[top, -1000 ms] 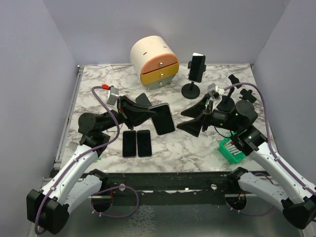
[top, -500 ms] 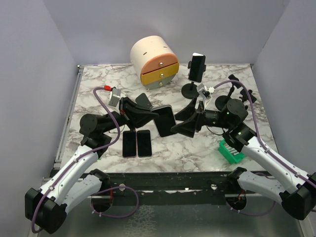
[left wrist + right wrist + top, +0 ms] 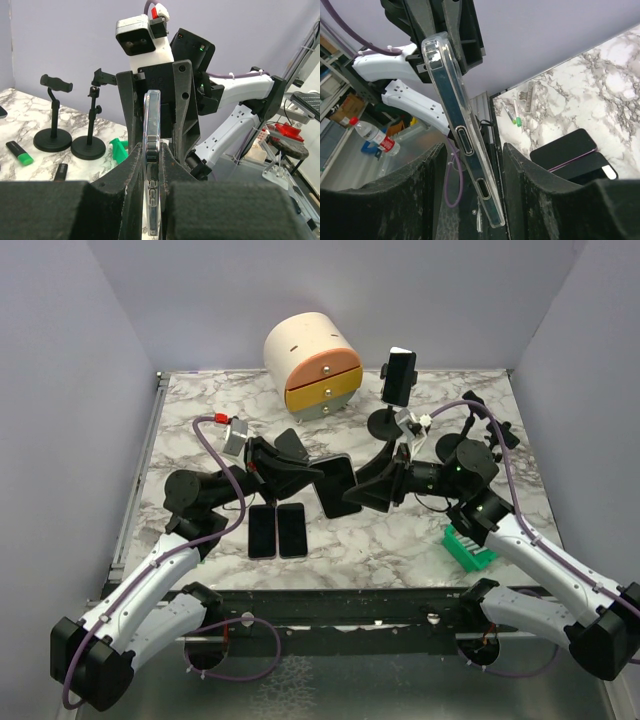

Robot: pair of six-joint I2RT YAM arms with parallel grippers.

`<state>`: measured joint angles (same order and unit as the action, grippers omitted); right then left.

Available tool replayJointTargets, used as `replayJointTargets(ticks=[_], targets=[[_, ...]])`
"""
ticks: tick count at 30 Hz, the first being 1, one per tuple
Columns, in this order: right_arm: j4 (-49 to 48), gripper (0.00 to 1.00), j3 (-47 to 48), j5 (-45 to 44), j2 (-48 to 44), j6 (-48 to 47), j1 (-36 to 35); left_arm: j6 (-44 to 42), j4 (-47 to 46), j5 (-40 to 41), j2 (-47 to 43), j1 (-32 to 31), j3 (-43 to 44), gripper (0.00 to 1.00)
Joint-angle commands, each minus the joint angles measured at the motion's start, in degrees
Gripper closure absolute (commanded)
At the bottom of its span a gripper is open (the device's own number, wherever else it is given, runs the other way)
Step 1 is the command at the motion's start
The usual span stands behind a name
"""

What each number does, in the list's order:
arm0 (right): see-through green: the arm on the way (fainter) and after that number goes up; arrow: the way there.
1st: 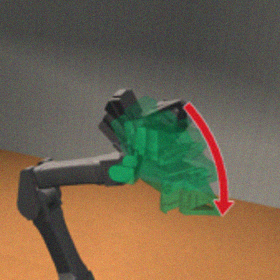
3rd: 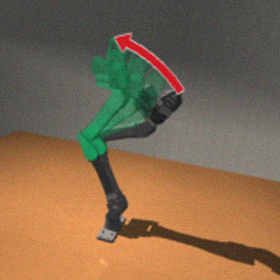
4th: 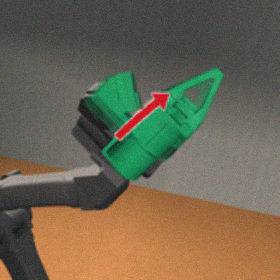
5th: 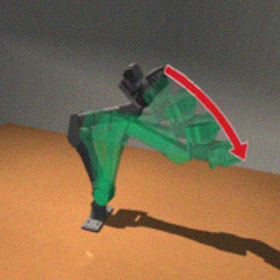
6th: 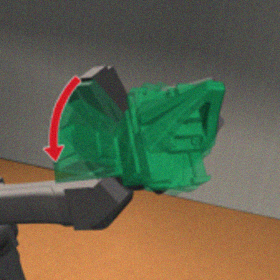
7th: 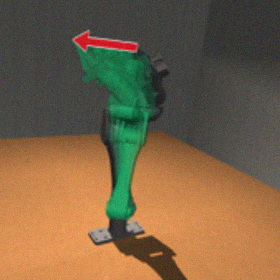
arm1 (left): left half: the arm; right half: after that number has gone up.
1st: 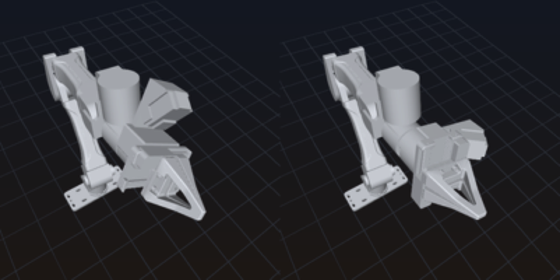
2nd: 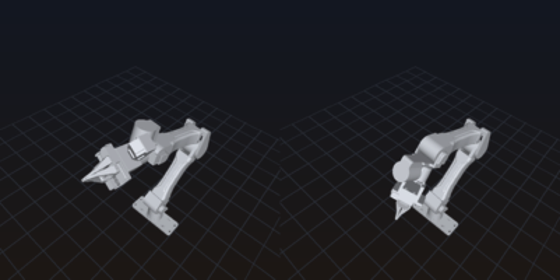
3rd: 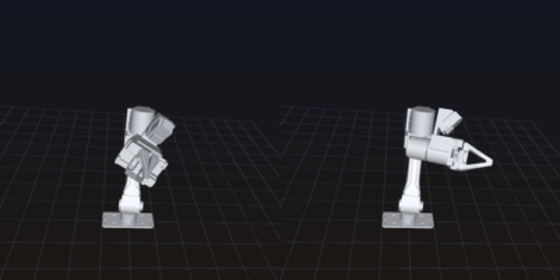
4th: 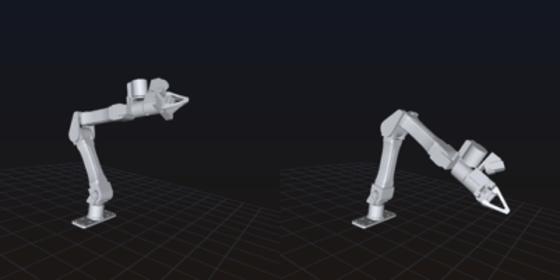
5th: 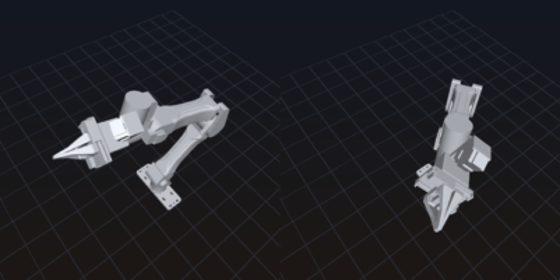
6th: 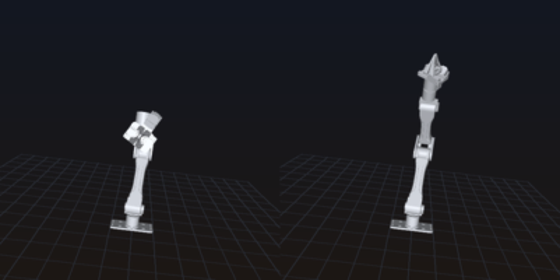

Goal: Remove the phone from the phone stand

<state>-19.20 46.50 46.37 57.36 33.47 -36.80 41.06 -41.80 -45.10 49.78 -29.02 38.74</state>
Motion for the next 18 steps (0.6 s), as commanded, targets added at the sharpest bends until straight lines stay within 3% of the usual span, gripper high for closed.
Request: replayJointTargets(ticks=[1,6,12,13,18], targets=[[-3.00,0.48,-0.72,0.24,0.66,1.28,-0.92,-0.37,-2.58,1.88,-0.42,-0.43,1.78,1.00],[-2.61,0.56,-0.47,-0.28,1.71,0.83,-2.23,-0.67,-2.58,1.87,-0.54,-0.60,1.92,1.00],[0.75,0.76,0.48,-2.29,1.56,-1.27,-3.03,-1.65,-2.31,2.22,-0.80,-0.60,1.40,1.00],[1.71,0.79,0.63,-3.12,1.00,-1.90,-3.02,-2.02,-1.87,2.41,-0.94,-0.60,1.16,0.96],[8.72,0.93,1.13,-8.06,-3.45,-6.30,-3.02,-4.89,2.21,3.56,-2.47,-0.60,0.35,0.48]])
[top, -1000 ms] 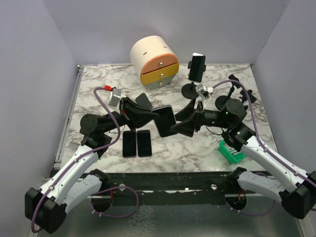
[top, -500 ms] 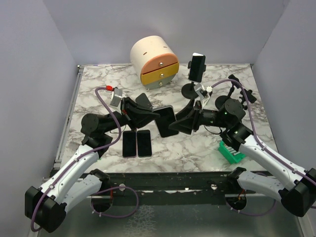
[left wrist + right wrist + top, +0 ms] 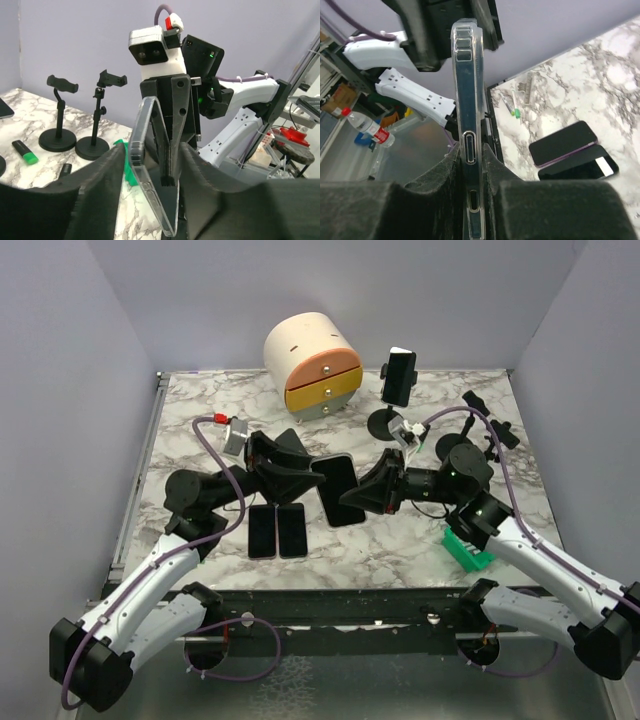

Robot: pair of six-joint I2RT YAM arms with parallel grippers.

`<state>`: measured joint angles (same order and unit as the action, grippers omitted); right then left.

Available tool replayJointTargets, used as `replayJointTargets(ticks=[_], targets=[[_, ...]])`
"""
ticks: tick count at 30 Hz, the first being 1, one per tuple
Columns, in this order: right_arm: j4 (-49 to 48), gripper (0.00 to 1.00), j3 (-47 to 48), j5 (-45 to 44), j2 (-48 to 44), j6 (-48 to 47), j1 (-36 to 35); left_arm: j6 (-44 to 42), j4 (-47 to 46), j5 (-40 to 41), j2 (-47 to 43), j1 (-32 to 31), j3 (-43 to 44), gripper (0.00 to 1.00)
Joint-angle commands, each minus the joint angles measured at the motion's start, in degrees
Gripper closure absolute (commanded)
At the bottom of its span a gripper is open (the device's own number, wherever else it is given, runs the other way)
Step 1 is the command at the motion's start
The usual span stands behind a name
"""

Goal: Remove the phone from the phone stand
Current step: Remove the phone from the phone stand, then place the phone at the center of the board.

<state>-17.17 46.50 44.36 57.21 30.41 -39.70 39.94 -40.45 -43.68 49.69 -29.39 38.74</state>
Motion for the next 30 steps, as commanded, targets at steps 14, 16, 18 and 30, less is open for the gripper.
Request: replayJointTargets(ticks=[14,16,18,30], targets=[[21.38,1.00,-5.86,-20.36,-10.44,-6.83,-0.11,-30.10,36.98,38.74,-12.45,-0.23,3.40,0.11],[20.03,1.00,-7.39,-19.45,-9.07,-5.30,-0.11,-32.90,40.02,43.71,-11.33,-0.23,4.56,0.11],[17.81,1.00,-9.34,-19.51,-7.55,-3.77,-0.11,-33.89,40.35,47.88,-10.43,-0.23,4.60,0.11],[11.13,1.00,-9.68,-29.41,9.40,0.88,-6.73,-30.79,33.99,53.33,-14.79,-0.23,-4.18,0.10]])
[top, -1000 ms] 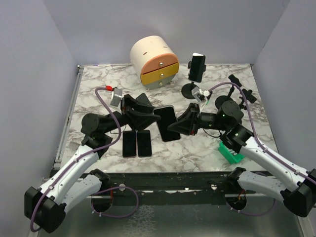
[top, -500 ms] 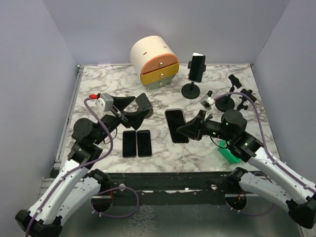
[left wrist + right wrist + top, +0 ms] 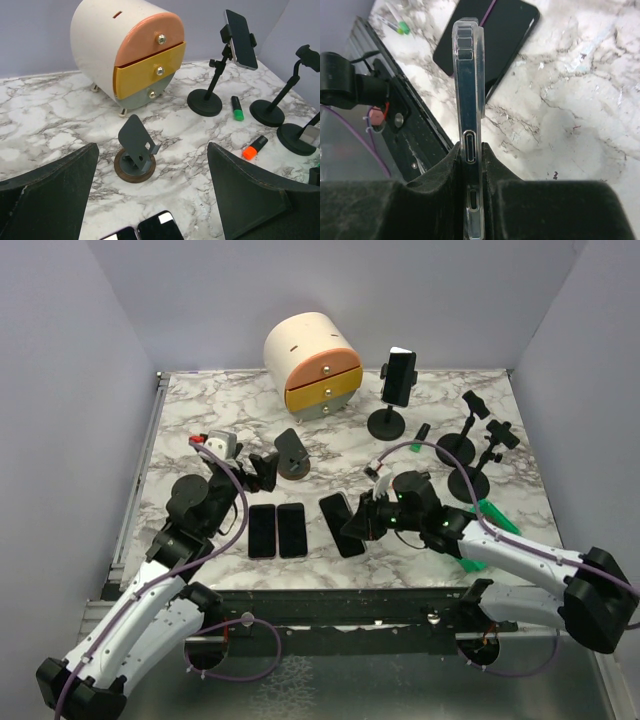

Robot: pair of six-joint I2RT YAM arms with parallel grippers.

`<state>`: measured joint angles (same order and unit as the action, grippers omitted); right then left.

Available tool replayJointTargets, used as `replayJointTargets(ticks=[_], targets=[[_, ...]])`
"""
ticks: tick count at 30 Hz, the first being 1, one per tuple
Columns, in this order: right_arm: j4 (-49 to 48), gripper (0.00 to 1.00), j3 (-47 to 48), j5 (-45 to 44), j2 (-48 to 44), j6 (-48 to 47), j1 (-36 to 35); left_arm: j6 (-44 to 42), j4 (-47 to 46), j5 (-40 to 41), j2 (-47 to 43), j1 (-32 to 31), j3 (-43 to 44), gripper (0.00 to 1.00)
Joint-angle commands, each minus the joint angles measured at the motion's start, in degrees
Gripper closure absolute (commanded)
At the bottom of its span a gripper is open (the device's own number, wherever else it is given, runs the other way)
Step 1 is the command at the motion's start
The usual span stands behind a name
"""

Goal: Remove the phone from the phone stand
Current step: Place the phone at the center of the board.

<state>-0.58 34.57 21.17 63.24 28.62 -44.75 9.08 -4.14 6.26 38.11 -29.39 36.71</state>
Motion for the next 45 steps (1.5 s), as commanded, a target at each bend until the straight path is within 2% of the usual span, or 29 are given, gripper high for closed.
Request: replayJointTargets(ticks=[1,8,22,34,45], targets=[[-6.05,1.00,2.15,-7.42,4.51,3.72,-1.74,0.18,-2.40,3.48,-3.94,-0.23,-2.57,0.10],[-11.62,1.00,1.50,-13.21,12.51,10.87,-1.94,0.73,-2.13,2.35,-5.02,-0.23,-3.23,0.11],[-15.18,1.00,5.47,-11.49,24.76,17.88,-1.93,1.73,-1.73,0.69,-5.06,-0.32,-3.32,0.11],[-18.78,1.00,4.35,-6.66,29.98,29.11,-1.97,1.90,-1.52,0.34,-4.86,-0.76,-3.40,0.11],[-16.80,0.99,4.63,-6.49,33.26,30.09,-1.99,1.82,-1.15,0.15,-4.72,-1.10,-3.39,0.11]])
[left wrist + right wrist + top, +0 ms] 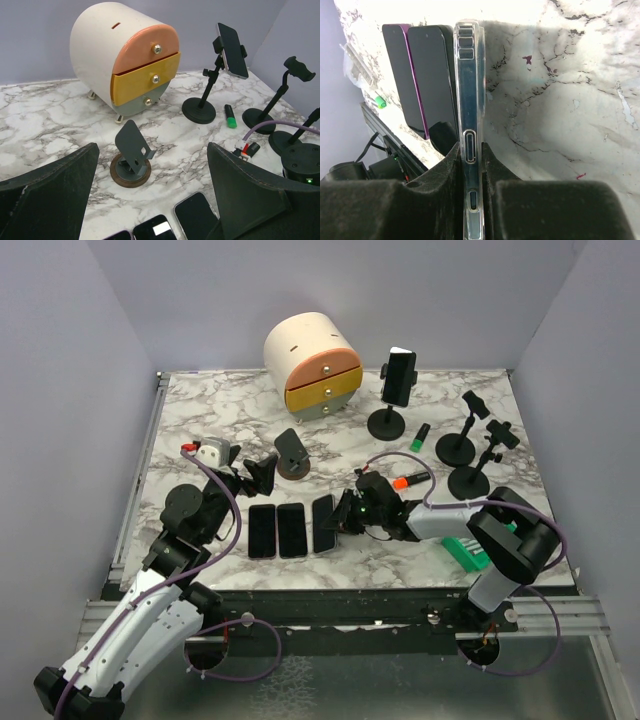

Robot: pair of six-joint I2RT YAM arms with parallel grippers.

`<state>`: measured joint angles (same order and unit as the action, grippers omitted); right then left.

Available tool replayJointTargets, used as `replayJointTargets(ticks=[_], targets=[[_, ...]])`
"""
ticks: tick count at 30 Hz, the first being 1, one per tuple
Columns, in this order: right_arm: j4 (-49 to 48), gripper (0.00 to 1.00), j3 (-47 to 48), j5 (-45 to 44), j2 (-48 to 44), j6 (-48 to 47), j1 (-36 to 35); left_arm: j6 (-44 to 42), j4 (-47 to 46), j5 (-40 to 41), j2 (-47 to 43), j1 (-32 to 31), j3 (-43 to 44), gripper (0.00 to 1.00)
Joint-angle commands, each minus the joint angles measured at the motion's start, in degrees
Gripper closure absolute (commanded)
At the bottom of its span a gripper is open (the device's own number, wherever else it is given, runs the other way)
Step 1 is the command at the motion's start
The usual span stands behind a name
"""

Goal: Remove the phone from the phone stand
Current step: Place the phone at the center of the board.

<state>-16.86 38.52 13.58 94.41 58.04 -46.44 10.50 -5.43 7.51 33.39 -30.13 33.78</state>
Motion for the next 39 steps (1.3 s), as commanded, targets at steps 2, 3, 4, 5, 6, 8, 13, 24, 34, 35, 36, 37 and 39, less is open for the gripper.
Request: replayJointTargets(ticks=[2,3,4,5,6,8,13,24,34,35,36,37,39], targets=[[0.13,0.92,0.82,0.74,2.34,0.44,-0.30,0.31,0.16,-1.09,-0.03,-0.45,-0.44,0.11],[0.63,0.88,0.76,0.40,2.35,0.25,-0.28,0.31,0.23,-1.01,-0.08,-0.53,-0.40,0.11],[1.05,0.83,0.68,0.15,2.36,0.11,-0.29,0.23,0.24,-1.01,-0.10,-0.59,-0.34,0.11],[1.41,0.77,0.53,-0.21,2.24,-0.06,-0.30,0.18,0.26,-0.96,-0.12,-0.62,-0.38,0.11],[1.76,0.73,0.38,-0.54,2.12,-0.25,-0.25,0.15,0.32,-0.92,-0.08,-0.70,-0.34,0.11],[2.81,0.62,0.21,-1.38,1.73,-0.62,-0.18,0.09,0.33,-0.83,-0.08,-0.72,-0.37,0.11],[4.92,0.47,-0.18,-3.20,0.70,-1.58,-0.18,0.04,0.42,-0.75,-0.08,-0.89,-0.36,0.11],[14.19,0.34,-0.09,-11.18,-4.55,-6.51,-0.15,-0.13,0.76,-0.48,0.09,-1.25,-0.29,0.11],[14.21,0.40,1.11,-11.73,-2.96,-9.35,0.09,-0.19,0.99,-0.48,0.10,-1.51,-0.27,0.11],[14.00,0.41,1.48,-11.17,-2.42,-9.43,0.04,-0.15,1.03,-0.48,0.10,-1.51,-0.28,0.11],[13.91,0.43,1.67,-10.71,-2.01,-9.50,0.03,-0.20,1.07,-0.48,0.10,-1.51,-0.29,0.11],[13.35,0.44,1.74,-9.97,-1.61,-9.46,0.07,-0.22,1.02,-0.48,0.01,-1.51,-0.28,0.11],[11.97,0.46,1.74,-8.75,-1.28,-9.33,0.01,-0.22,1.03,-0.48,0.05,-1.59,-0.29,0.11]])
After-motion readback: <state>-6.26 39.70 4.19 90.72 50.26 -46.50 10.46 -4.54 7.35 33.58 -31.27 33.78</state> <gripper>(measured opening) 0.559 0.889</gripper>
